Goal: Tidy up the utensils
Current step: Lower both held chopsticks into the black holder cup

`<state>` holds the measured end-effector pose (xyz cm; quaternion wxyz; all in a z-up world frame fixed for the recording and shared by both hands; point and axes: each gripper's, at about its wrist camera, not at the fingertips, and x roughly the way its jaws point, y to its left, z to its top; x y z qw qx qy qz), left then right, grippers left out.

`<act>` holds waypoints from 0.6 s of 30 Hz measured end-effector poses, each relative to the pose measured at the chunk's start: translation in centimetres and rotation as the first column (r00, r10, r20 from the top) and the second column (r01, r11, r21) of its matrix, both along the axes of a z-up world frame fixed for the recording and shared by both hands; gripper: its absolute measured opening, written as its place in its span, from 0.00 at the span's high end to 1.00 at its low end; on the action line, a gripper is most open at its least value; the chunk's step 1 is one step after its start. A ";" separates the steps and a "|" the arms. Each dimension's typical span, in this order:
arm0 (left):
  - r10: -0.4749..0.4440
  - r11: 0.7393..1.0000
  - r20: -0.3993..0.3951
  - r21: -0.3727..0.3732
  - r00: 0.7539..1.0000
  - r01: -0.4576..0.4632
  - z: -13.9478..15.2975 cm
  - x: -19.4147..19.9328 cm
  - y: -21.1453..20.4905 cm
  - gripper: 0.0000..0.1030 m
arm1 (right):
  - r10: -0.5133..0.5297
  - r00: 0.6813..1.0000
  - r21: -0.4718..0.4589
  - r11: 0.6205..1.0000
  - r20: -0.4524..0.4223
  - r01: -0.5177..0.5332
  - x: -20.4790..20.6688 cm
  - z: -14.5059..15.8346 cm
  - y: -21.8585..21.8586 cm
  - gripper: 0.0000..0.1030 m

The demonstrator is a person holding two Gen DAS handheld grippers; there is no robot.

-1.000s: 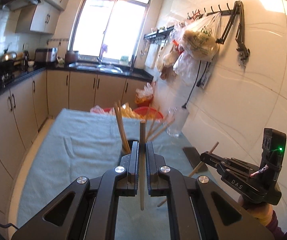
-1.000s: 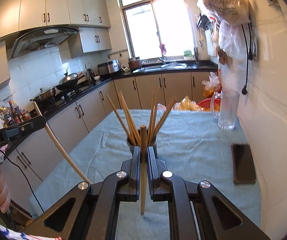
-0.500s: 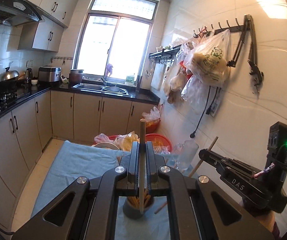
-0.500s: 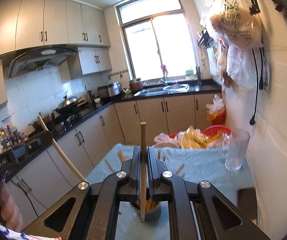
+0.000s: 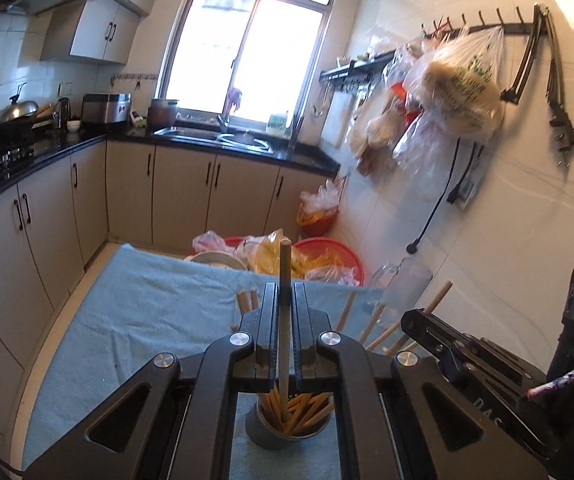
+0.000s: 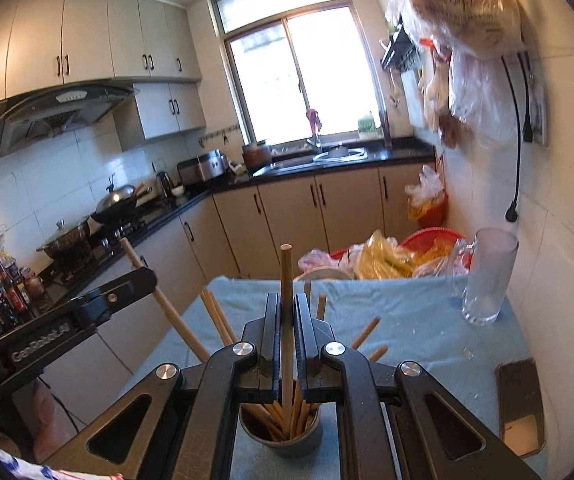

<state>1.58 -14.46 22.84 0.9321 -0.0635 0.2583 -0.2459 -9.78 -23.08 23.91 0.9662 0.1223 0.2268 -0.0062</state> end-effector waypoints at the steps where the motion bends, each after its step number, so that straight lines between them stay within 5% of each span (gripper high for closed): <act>1: -0.001 1.000 -0.003 0.006 1.000 0.001 -0.3 0.1 0.0 0.95 | 0.003 1.000 0.002 1.000 -0.006 -0.003 0.1 -0.3 0.0 0.93; 18: -0.012 0.998 0.004 0.067 1.000 0.011 -2.1 -1.5 0.1 0.94 | 0.016 0.996 0.036 0.999 -0.090 -0.012 0.7 -4.1 -0.3 0.93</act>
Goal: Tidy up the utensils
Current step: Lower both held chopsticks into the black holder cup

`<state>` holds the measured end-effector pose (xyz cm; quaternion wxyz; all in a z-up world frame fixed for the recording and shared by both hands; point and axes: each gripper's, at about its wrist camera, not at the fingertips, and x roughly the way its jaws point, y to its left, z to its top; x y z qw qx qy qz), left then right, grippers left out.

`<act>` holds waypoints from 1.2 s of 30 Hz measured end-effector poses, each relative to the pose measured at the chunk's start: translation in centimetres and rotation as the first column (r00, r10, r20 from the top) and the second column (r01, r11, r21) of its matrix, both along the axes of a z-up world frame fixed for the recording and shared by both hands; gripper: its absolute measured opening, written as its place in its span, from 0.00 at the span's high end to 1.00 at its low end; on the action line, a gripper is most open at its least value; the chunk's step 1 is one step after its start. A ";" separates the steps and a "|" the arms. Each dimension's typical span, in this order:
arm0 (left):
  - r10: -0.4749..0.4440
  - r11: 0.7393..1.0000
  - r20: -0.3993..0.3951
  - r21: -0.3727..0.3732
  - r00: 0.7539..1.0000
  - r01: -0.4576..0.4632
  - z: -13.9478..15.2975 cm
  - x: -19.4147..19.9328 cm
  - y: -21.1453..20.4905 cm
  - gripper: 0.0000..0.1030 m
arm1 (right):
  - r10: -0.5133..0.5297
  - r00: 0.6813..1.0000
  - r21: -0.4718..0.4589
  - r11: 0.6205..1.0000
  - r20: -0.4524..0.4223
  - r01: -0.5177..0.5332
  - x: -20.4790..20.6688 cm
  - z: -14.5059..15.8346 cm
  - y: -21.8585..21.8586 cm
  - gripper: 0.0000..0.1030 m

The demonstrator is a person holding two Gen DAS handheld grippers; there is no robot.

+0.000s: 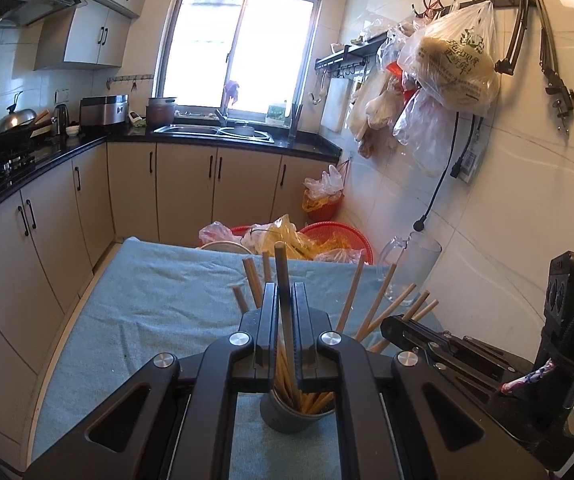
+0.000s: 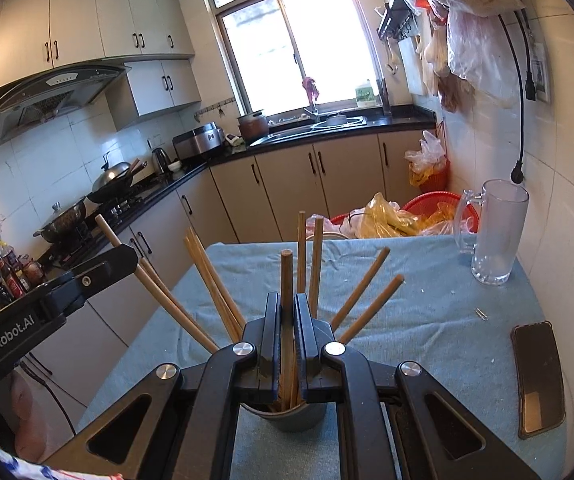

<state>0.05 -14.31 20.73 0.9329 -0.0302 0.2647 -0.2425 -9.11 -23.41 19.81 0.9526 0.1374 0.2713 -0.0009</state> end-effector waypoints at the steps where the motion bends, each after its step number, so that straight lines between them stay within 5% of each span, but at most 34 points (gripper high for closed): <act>1: 0.000 1.000 -0.002 0.003 1.000 0.000 -0.1 -0.1 0.0 0.94 | 0.002 1.000 0.000 1.000 -0.002 -0.002 0.0 -0.1 0.0 0.93; 20: -0.007 0.998 0.054 0.055 0.998 0.004 -0.2 -1.4 -0.5 0.94 | 0.007 1.000 -0.015 1.000 0.003 -0.007 -0.3 -0.1 0.7 0.93; 36: -0.011 0.999 -0.008 0.053 1.000 0.011 -1.7 -0.4 -0.3 0.94 | -0.002 1.000 -0.004 1.000 0.000 0.002 -0.3 -0.6 -0.2 0.93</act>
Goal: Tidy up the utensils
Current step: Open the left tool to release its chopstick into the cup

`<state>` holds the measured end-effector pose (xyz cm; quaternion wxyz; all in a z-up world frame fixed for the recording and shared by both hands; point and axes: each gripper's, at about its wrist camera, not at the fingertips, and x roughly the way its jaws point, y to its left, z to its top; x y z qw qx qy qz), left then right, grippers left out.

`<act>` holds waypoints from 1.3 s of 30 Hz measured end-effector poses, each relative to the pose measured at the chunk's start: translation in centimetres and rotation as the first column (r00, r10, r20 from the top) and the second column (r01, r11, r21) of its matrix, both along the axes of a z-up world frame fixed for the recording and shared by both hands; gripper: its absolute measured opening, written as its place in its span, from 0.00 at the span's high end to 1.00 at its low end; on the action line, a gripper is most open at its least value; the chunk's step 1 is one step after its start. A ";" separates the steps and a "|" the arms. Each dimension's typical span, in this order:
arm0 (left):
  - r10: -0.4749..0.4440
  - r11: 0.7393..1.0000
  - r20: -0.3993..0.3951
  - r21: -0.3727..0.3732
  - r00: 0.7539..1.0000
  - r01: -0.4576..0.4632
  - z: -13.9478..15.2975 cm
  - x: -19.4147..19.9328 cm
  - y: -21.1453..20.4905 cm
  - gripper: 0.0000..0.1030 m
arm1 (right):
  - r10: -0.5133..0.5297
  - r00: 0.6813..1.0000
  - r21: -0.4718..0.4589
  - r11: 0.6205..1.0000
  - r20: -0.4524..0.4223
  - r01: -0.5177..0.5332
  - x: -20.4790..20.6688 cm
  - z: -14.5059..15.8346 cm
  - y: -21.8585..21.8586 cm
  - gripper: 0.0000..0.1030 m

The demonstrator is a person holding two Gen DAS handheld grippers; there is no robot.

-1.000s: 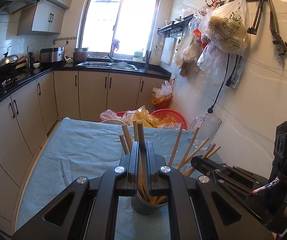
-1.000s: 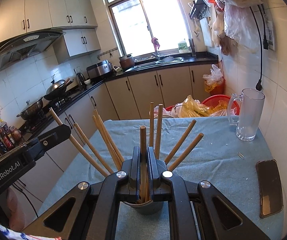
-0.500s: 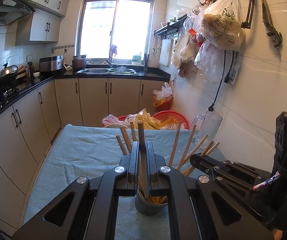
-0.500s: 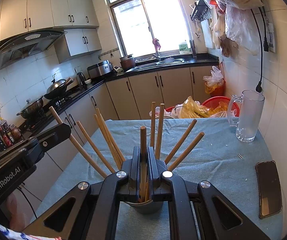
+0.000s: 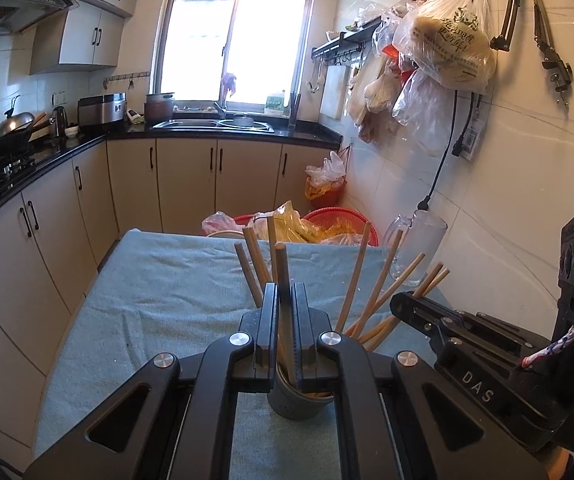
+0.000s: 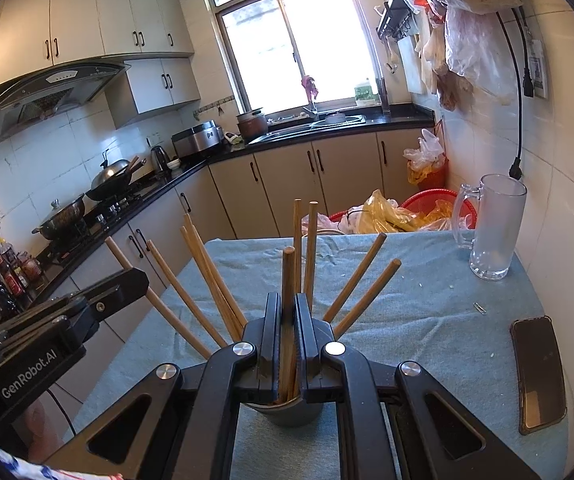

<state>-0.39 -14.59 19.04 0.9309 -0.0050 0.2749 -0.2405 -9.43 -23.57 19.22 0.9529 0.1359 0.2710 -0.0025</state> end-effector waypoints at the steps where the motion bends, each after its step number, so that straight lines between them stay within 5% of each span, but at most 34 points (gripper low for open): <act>1: -0.001 1.000 -0.004 0.000 1.000 0.001 -0.1 0.1 0.0 0.94 | 0.001 1.000 -0.002 1.000 0.000 -0.001 0.0 0.0 0.0 0.93; 10: -0.004 1.000 -0.026 -0.001 1.000 0.004 -0.7 0.3 0.1 0.94 | 0.000 1.000 -0.002 1.000 0.002 0.000 0.0 0.0 -0.1 0.93; 19: 0.029 0.997 -0.030 -0.076 0.999 -0.031 0.3 0.5 2.8 0.94 | -0.007 1.000 0.010 1.000 -0.001 0.007 -0.2 0.0 -0.4 0.93; 23: 0.041 0.995 -0.063 -0.091 0.997 -0.046 0.0 1.4 3.2 0.88 | -0.003 1.000 0.015 1.000 0.002 0.003 -0.2 0.0 -0.4 0.93; 26: 0.048 0.992 -0.082 -0.109 0.995 -0.056 -0.3 1.7 3.4 0.62 | 0.003 1.000 0.011 1.000 0.003 -0.004 -0.2 0.0 -0.3 0.93; 39: 0.013 0.993 -0.080 -0.115 0.997 -0.022 -0.4 3.3 1.7 0.57 | 0.012 1.000 0.018 1.000 0.004 -0.012 -0.3 -0.1 -0.3 0.93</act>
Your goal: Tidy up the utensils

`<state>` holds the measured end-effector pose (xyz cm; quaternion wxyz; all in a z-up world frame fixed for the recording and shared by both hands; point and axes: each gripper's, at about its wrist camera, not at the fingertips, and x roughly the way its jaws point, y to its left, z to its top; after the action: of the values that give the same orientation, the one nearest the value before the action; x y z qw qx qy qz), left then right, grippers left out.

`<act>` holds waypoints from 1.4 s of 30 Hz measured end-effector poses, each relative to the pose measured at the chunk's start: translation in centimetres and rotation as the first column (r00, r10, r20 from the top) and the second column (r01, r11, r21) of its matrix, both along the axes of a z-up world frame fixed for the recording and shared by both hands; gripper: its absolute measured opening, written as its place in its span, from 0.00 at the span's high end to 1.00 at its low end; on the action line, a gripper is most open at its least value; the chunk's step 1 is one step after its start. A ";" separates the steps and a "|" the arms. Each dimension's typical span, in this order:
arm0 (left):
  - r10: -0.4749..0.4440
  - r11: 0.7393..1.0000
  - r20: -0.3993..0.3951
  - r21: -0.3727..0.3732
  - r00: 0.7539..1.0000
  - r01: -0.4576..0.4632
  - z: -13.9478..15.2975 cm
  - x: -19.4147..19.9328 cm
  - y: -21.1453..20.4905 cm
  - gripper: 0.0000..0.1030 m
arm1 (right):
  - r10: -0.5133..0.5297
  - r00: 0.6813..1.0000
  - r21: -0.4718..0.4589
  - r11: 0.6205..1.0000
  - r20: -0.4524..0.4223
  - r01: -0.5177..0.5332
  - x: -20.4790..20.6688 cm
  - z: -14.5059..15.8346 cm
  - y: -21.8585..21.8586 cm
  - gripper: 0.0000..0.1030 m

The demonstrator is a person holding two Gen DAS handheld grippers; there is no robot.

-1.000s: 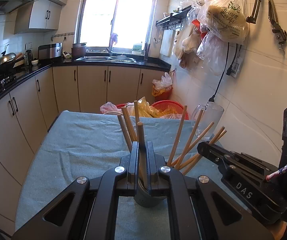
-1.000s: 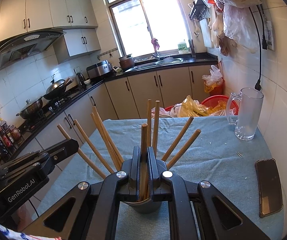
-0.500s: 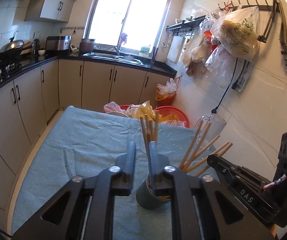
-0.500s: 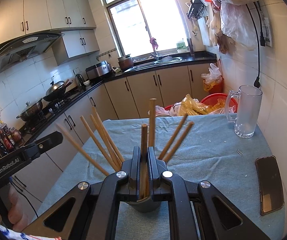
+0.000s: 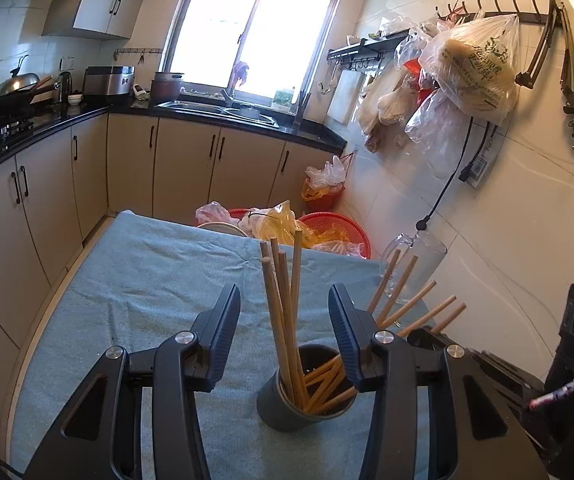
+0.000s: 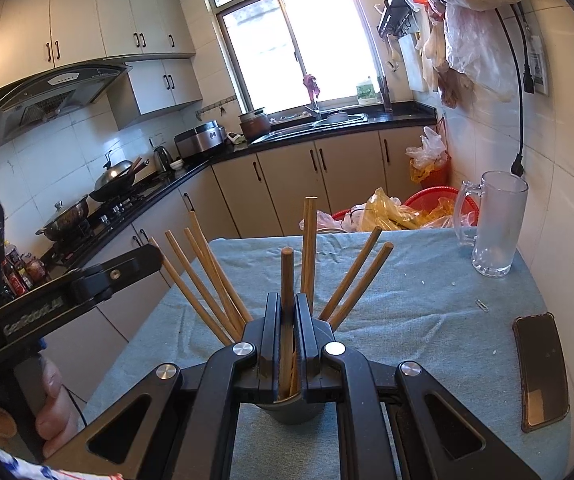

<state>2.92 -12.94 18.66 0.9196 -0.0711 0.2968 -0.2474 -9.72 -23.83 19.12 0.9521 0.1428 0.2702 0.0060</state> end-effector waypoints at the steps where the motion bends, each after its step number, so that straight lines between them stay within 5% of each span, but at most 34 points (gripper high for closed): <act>1: 0.000 1.000 -0.001 0.005 1.000 0.000 -0.1 0.2 -0.2 0.57 | 0.002 1.000 0.000 1.000 0.000 -0.002 0.0 0.0 0.0 0.93; 3: -0.009 1.000 -0.005 0.022 1.000 0.009 -0.2 0.6 -0.7 0.58 | 0.007 1.000 -0.002 1.000 0.001 -0.007 0.1 -0.1 0.0 0.93; 5: -0.019 0.999 -0.013 0.035 1.000 0.019 -0.4 0.8 -0.9 0.85 | 0.010 1.000 -0.005 1.000 0.001 -0.010 0.1 0.0 0.0 0.93; 7: -0.034 0.998 -0.043 0.042 0.999 0.035 -0.8 1.2 -1.0 1.00 | 0.010 1.000 -0.007 1.000 0.002 -0.010 0.2 0.0 0.1 0.93; 18: -0.062 0.998 -0.019 -0.004 0.998 0.062 0.3 -0.2 -0.1 1.00 | -0.015 1.000 0.010 1.000 0.017 0.015 0.0 0.1 -0.6 0.93; 23: -0.047 0.998 0.060 0.049 0.997 0.044 1.3 -1.6 -0.4 1.00 | -0.006 1.000 0.007 1.000 0.016 0.006 -0.1 0.2 -0.7 0.93; 24: -0.040 0.997 0.086 0.068 0.996 0.034 1.2 -2.0 -0.4 0.96 | -0.003 1.000 0.005 1.000 0.011 0.003 -0.1 0.0 -0.7 0.93; 25: -0.040 0.995 0.102 0.091 0.994 0.031 0.9 -2.2 -0.5 0.76 | -0.002 1.000 0.004 1.000 0.008 0.002 -0.1 -0.1 -0.7 0.93; 26: -0.041 0.994 0.111 0.109 0.993 0.029 0.7 -2.3 -0.5 0.41 | -0.001 1.000 0.007 1.000 0.006 0.001 -0.1 -0.3 -0.8 0.93; 27: -0.040 0.992 0.124 0.121 0.991 0.025 0.4 -2.4 -0.4 0.29 | -0.003 1.000 0.008 1.000 0.007 0.003 -0.1 -0.3 -0.9 0.93; 32: -0.009 0.990 0.151 0.140 0.988 -0.013 -0.2 -1.5 -0.4 0.26 | -0.004 1.000 0.021 1.000 0.008 0.004 0.0 -0.4 -1.1 0.93; 36: -0.019 0.994 0.091 0.111 0.996 0.008 -0.5 0.8 -0.7 0.39 | 0.002 1.000 0.025 1.000 0.011 -0.002 0.0 -0.4 -1.2 0.93; 42: -0.073 0.996 -0.025 0.053 0.997 0.074 -1.8 3.1 -1.1 0.86 | 0.013 1.000 0.017 1.000 0.012 -0.013 -0.1 -0.5 -0.9 0.93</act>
<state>6.04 -14.08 16.86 0.9079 -0.0383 0.3164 -0.2722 -9.78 -24.73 18.64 0.9524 0.1490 0.2654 0.0155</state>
